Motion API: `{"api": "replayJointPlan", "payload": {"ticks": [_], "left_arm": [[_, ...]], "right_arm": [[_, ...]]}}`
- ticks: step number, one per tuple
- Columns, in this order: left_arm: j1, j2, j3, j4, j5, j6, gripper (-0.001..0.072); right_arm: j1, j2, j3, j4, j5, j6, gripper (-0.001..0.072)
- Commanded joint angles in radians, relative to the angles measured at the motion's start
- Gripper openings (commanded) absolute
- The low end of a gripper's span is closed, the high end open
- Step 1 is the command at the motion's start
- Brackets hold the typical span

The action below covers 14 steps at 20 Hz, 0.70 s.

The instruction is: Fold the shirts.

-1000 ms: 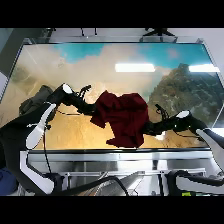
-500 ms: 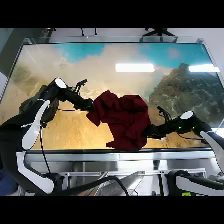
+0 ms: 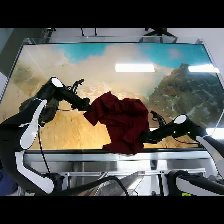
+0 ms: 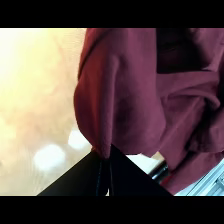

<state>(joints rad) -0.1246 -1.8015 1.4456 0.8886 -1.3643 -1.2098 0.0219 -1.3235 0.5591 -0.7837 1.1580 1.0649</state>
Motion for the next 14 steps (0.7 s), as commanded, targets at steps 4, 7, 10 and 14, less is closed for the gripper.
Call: {"api": "replayJointPlan", "payload": {"ticks": [4, 7, 10, 14], "left_arm": [[0.003, 0.002, 0.001, 0.001, -0.037, 0.001, 0.0018], [0.003, 0.002, 0.001, 0.001, -0.031, 0.001, 0.0018], [0.003, 0.002, 0.001, 0.000, -0.029, 0.002, 0.0018], [0.003, 0.002, 0.001, 0.001, -0.022, 0.002, 0.0017]], "right_arm": [[-0.074, 0.062, 0.082, -0.018, 0.154, 0.013, 0.0651], [-0.200, 0.156, 0.092, -0.023, 0.167, 0.013, 0.0652], [-0.302, 0.195, 0.069, -0.036, 0.140, 0.021, 0.0651], [-0.294, 0.159, -0.023, -0.051, 0.086, 0.021, 0.0544]]}}
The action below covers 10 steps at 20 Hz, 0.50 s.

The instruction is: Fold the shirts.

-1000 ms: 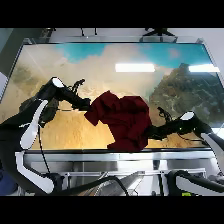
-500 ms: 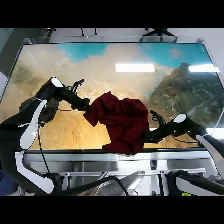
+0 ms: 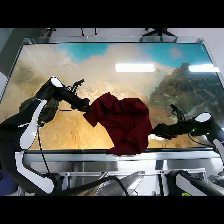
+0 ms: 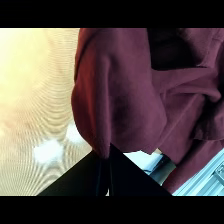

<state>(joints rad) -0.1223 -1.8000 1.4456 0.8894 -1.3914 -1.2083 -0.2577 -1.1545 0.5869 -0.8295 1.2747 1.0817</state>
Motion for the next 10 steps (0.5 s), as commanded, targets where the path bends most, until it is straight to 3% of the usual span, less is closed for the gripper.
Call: {"api": "replayJointPlan", "payload": {"ticks": [1, 7, 8, 9, 10], "left_arm": [[0.001, 0.000, 0.001, 0.000, 0.005, 0.000, 0.0017], [0.002, 0.000, 0.001, 0.000, 0.005, 0.000, 0.0017], [0.003, 0.000, 0.001, -0.002, 0.002, 0.000, 0.0017], [0.006, 0.001, 0.001, -0.006, -0.002, 0.000, 0.0018], [0.015, 0.001, 0.001, -0.036, -0.015, 0.003, 0.0017]], "right_arm": [[0.000, -0.027, -0.074, -0.005, -0.045, 0.003, 0.0543], [0.212, -0.172, -0.114, 0.077, -0.125, -0.042, 0.0539], [0.240, -0.180, -0.113, 0.142, -0.118, -0.087, 0.0435], [0.251, -0.179, -0.109, 0.207, -0.109, -0.133, 0.0277], [0.252, -0.175, -0.091, 0.273, -0.080, -0.173, 0.0199]]}}
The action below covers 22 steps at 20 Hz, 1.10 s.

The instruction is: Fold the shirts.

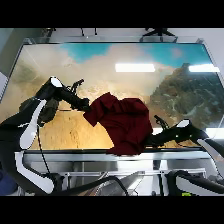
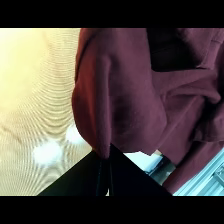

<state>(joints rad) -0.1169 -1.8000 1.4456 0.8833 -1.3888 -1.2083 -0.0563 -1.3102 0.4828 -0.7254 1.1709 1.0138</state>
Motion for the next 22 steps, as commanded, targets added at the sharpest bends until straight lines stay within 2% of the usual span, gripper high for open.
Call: {"api": "replayJointPlan", "payload": {"ticks": [1, 2, 6, 9, 11, 13, 15, 19, 20, 22], "left_arm": [[0.024, 0.004, 0.001, -0.089, -0.043, 0.013, 0.0017], [0.039, 0.014, 0.001, -0.154, -0.068, 0.026, 0.0017], [0.112, 0.160, 0.001, -0.425, -0.121, 0.109, 0.0017], [0.204, 0.335, 0.001, -0.785, -0.142, 0.213, 0.0017], [0.279, 0.458, 0.001, -1.033, -0.142, 0.244, 0.0017], [0.351, 0.587, 0.001, -1.179, -0.141, 0.270, 0.0017], [0.424, 0.721, 0.001, -1.189, -0.122, 0.269, 0.0017], [0.580, 0.932, 0.001, -1.165, -0.064, 0.269, 0.0017], [0.618, 0.973, 0.001, -1.077, -0.019, 0.269, 0.0017], [0.637, 1.024, 0.000, -0.793, 0.095, 0.254, 0.0017]], "right_arm": [[0.046, -0.014, 0.044, 0.199, 0.061, -0.116, 0.0133], [0.038, 0.002, 0.090, 0.214, 0.115, -0.125, 0.0024], [-0.060, 0.170, 0.360, 0.284, 0.243, -0.116, 0.0022], [-0.217, 0.329, 0.604, 0.422, 0.255, -0.097, 0.0022], [-0.351, 0.410, 0.760, 0.512, 0.243, -0.092, 0.0022], [-0.474, 0.479, 0.866, 0.618, 0.220, -0.090, 0.0022], [-0.568, 0.553, 0.918, 0.685, 0.170, -0.112, 0.0022], [-0.625, 0.658, 0.942, 0.657, 0.085, -0.154, 0.0023], [-0.624, 0.661, 0.942, 0.651, 0.090, -0.154, 0.0022], [-0.604, 0.652, 0.940, 0.564, 0.090, -0.154, 0.0022]]}}
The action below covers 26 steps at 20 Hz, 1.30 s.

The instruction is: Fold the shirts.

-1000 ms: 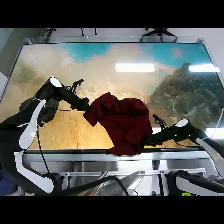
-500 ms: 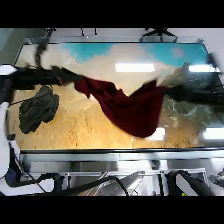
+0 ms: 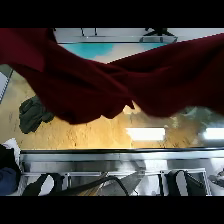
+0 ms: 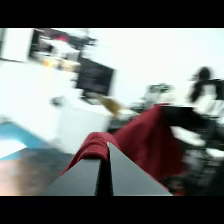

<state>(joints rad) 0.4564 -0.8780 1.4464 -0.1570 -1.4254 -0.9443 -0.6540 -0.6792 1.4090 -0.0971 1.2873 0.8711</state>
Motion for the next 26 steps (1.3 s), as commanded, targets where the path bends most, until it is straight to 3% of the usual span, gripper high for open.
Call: {"api": "replayJointPlan", "payload": {"ticks": [1, 4, 9, 13, 16, 17, 18, 19, 20, 22, 24, 25, 26], "left_arm": [[0.039, 0.106, -0.008, 0.344, 0.176, -0.021, 0.0017], [-0.114, -0.003, -0.064, 0.432, 0.230, -0.015, 0.0017], [-0.377, -0.418, -0.061, 0.719, 0.379, -0.006, 0.0017], [-0.452, -0.838, 0.173, 0.732, 0.406, -0.011, 0.0017], [-0.462, -1.030, 0.370, 0.733, 0.350, -0.072, 0.0023], [-0.457, -1.064, 0.426, 0.735, 0.325, -0.093, 0.0343], [-0.445, -1.078, 0.464, 0.736, 0.297, -0.110, 0.0679], [-0.430, -1.082, 0.501, 0.750, 0.248, -0.150, 0.0704], [-0.408, -1.079, 0.541, 0.787, 0.186, -0.195, 0.0704], [-0.355, -1.066, 0.610, 0.883, 0.027, -0.334, 0.0704], [-0.307, -1.007, 0.550, 0.934, -0.096, -0.402, 0.0704], [-0.290, -0.969, 0.477, 0.954, -0.141, -0.428, 0.0704], [-0.283, -0.921, 0.371, 0.986, -0.183, -0.444, 0.0704]], "right_arm": [[0.023, 0.003, -0.003, -0.104, -0.027, -0.010, 0.0022], [0.200, -0.084, -0.126, -0.161, -0.064, -0.020, 0.0022], [0.484, -0.332, -0.372, -0.444, -0.348, 0.061, 0.0022], [0.488, -0.637, -0.455, -0.442, -0.559, 0.177, 0.0022], [0.459, -0.843, -0.416, -0.332, -0.561, 0.066, 0.0025], [0.450, -0.885, -0.394, -0.308, -0.544, 0.029, 0.0030], [0.440, -0.912, -0.367, -0.306, -0.528, 0.014, 0.0085], [0.424, -0.929, -0.332, -0.307, -0.507, 0.014, 0.0306], [0.400, -0.930, -0.295, -0.314, -0.476, 0.001, 0.0399], [0.335, -0.929, -0.200, -0.326, -0.393, -0.034, 0.0400], [0.258, -0.929, -0.111, -0.408, -0.341, 0.006, 0.0420], [0.221, -0.930, -0.082, -0.475, -0.340, 0.049, 0.0509], [0.187, -0.930, -0.072, -0.532, -0.339, 0.080, 0.0512]]}}
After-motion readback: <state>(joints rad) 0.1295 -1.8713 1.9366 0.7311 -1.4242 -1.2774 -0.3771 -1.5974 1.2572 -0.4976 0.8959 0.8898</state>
